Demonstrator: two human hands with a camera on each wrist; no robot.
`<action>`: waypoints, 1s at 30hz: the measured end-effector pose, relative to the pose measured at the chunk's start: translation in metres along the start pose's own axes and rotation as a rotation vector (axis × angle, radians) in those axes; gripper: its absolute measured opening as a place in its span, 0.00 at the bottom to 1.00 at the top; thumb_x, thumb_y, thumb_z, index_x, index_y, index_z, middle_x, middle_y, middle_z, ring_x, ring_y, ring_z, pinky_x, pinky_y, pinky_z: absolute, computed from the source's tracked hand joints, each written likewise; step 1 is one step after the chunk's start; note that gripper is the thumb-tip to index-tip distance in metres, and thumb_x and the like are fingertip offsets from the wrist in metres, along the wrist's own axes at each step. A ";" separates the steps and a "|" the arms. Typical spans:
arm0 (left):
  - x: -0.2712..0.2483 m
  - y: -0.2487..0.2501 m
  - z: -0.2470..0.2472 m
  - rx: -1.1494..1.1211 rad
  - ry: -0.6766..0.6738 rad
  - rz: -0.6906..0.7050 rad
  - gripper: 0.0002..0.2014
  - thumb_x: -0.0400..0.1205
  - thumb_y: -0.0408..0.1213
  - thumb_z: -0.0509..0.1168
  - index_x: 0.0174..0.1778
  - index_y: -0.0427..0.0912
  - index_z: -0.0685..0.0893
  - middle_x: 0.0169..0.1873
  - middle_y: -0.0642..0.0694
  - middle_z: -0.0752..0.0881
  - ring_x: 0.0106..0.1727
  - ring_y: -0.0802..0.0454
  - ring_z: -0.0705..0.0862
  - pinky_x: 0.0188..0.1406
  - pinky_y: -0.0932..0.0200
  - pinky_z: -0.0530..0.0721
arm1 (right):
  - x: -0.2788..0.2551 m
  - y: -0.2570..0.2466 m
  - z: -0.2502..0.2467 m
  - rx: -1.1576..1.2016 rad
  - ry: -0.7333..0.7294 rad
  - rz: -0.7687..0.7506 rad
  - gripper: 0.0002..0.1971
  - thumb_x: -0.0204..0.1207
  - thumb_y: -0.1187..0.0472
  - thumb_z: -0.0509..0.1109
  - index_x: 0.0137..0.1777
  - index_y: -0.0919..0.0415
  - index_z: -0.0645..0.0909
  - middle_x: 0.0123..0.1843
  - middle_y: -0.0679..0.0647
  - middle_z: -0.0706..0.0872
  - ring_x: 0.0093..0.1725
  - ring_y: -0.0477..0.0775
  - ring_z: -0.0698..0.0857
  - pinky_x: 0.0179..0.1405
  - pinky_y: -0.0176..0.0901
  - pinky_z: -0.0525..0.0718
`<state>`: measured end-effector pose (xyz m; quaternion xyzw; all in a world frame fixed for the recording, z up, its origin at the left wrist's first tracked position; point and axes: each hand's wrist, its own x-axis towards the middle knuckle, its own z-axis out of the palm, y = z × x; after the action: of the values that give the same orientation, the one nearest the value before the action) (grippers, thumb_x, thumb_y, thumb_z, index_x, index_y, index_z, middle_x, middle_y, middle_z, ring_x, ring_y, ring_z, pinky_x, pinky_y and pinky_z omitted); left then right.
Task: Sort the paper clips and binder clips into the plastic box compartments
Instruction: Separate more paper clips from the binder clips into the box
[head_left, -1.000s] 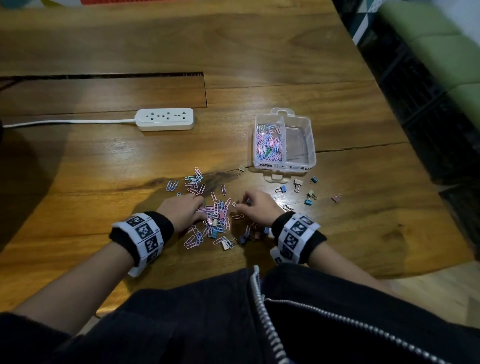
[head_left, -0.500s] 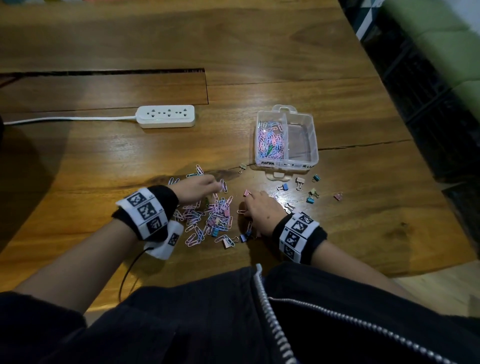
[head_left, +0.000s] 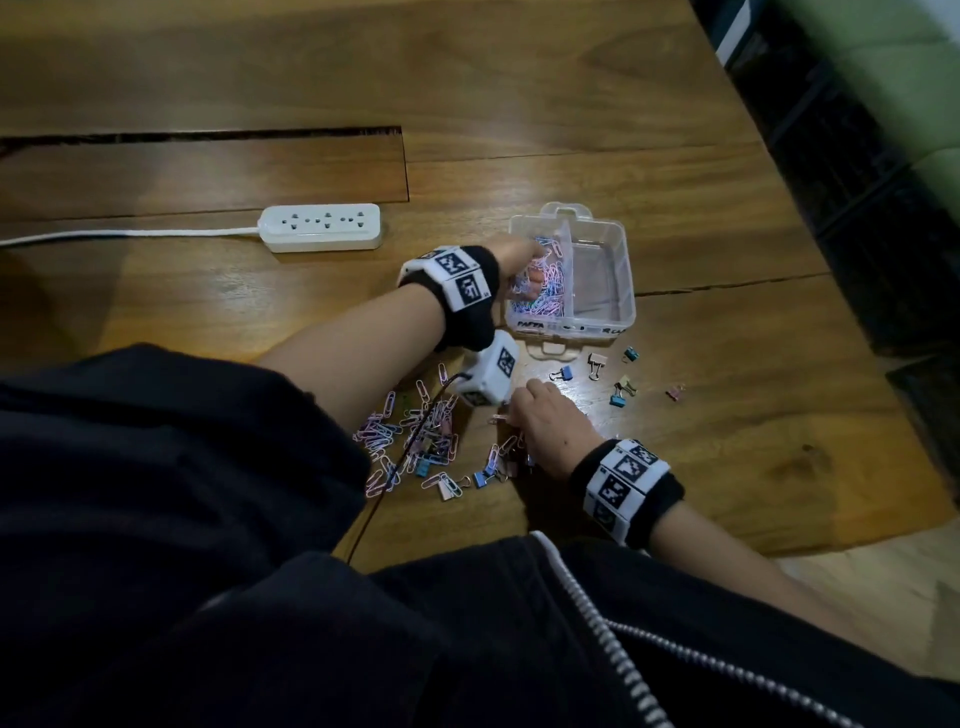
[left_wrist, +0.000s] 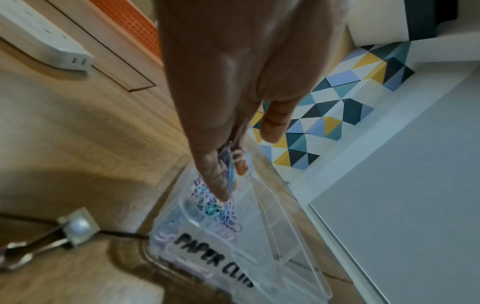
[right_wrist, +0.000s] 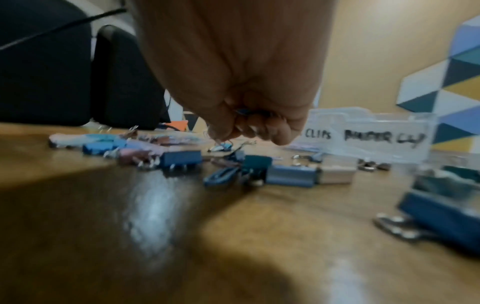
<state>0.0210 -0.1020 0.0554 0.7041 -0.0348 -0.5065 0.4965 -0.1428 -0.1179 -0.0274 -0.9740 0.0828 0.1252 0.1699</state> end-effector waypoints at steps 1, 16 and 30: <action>0.003 0.001 0.003 0.004 0.013 0.000 0.08 0.85 0.37 0.54 0.42 0.39 0.73 0.28 0.47 0.70 0.27 0.55 0.69 0.25 0.64 0.75 | -0.002 0.005 -0.002 0.038 0.034 0.019 0.06 0.78 0.66 0.59 0.53 0.63 0.74 0.57 0.58 0.77 0.52 0.52 0.72 0.53 0.40 0.71; -0.016 -0.021 -0.038 0.582 0.095 0.276 0.14 0.83 0.32 0.58 0.63 0.34 0.78 0.51 0.41 0.80 0.41 0.54 0.77 0.36 0.65 0.78 | 0.078 0.027 -0.113 0.785 0.289 0.476 0.10 0.76 0.69 0.62 0.34 0.61 0.78 0.37 0.55 0.82 0.31 0.46 0.79 0.34 0.35 0.85; -0.060 -0.132 -0.104 0.933 0.225 0.014 0.34 0.70 0.40 0.75 0.71 0.43 0.69 0.69 0.39 0.70 0.68 0.42 0.73 0.67 0.51 0.75 | 0.057 0.005 -0.069 0.614 0.367 0.251 0.12 0.76 0.74 0.58 0.54 0.66 0.79 0.61 0.60 0.81 0.62 0.51 0.78 0.63 0.42 0.78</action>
<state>0.0096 0.0666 -0.0020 0.9019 -0.2091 -0.3541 0.1318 -0.0745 -0.1532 0.0188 -0.8661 0.2644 -0.0620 0.4196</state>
